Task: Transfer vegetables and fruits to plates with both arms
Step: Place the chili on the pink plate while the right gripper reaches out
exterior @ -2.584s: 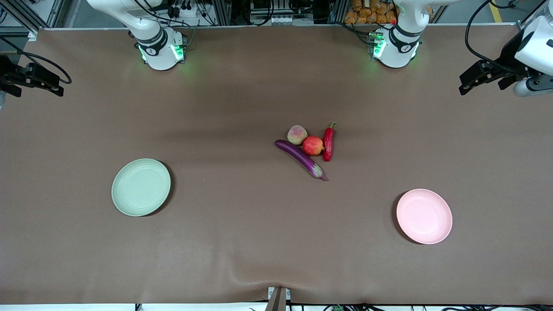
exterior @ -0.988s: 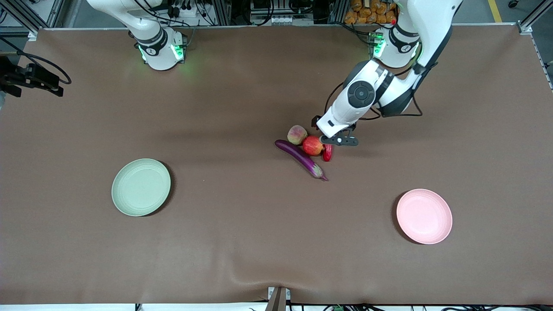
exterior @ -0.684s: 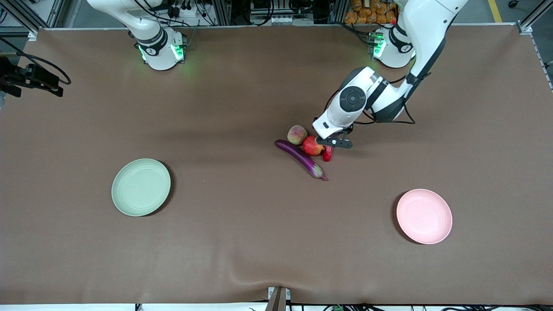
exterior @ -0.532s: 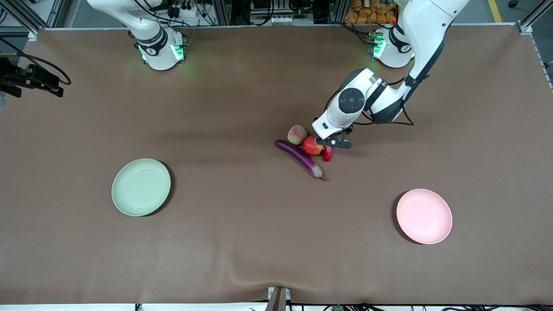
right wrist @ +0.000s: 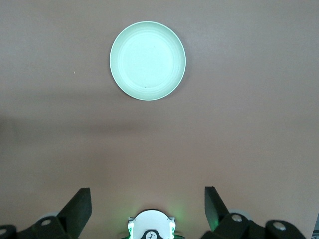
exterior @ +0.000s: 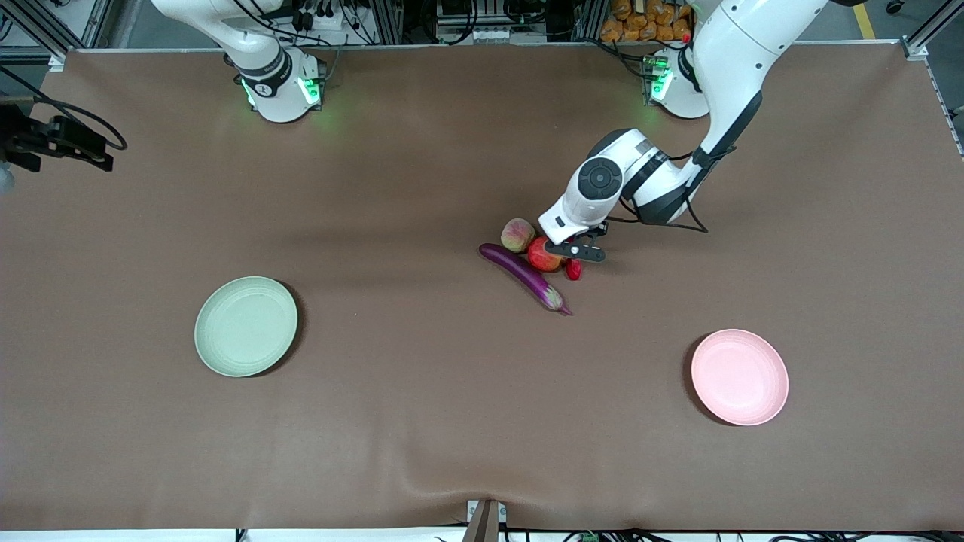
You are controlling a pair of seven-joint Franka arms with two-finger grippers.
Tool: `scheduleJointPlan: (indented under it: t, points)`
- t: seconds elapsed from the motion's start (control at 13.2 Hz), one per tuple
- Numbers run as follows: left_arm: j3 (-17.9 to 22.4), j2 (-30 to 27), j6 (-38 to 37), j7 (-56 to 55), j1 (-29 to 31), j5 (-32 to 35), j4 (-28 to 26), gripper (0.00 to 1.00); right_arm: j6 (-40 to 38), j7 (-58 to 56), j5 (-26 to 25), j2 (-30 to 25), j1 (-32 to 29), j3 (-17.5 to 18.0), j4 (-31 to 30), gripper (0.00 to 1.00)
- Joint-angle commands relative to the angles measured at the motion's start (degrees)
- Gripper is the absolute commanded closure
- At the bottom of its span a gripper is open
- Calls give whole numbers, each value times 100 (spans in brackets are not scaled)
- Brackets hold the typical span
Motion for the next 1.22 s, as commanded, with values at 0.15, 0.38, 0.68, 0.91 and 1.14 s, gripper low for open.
scheduleJointPlan:
  t: [0.15, 0.38, 0.68, 0.91, 1.14]
  points:
    - [-27, -689, -672, -73, 752, 291, 135, 100, -36, -11, -19, 336, -2, 79, 85, 0]
    - [-36, -1174, -1377, 23, 1420, 283, 406, 100, -71, -28, -19, 635, 103, 79, 24, 0]
    - [-1, -834, -1731, 1582, 2650, 221, 1503, 100, 33, -46, -37, 1286, 165, 79, 102, 0]
    - [17, 96, -1731, 3525, 3267, 300, 2347, 100, 296, 234, 453, 1533, 489, 79, 50, 0]
    - [271, 679, -1731, 4180, 3269, 588, 2999, 100, 797, 2154, 1436, 1796, 937, 79, -151, 0]
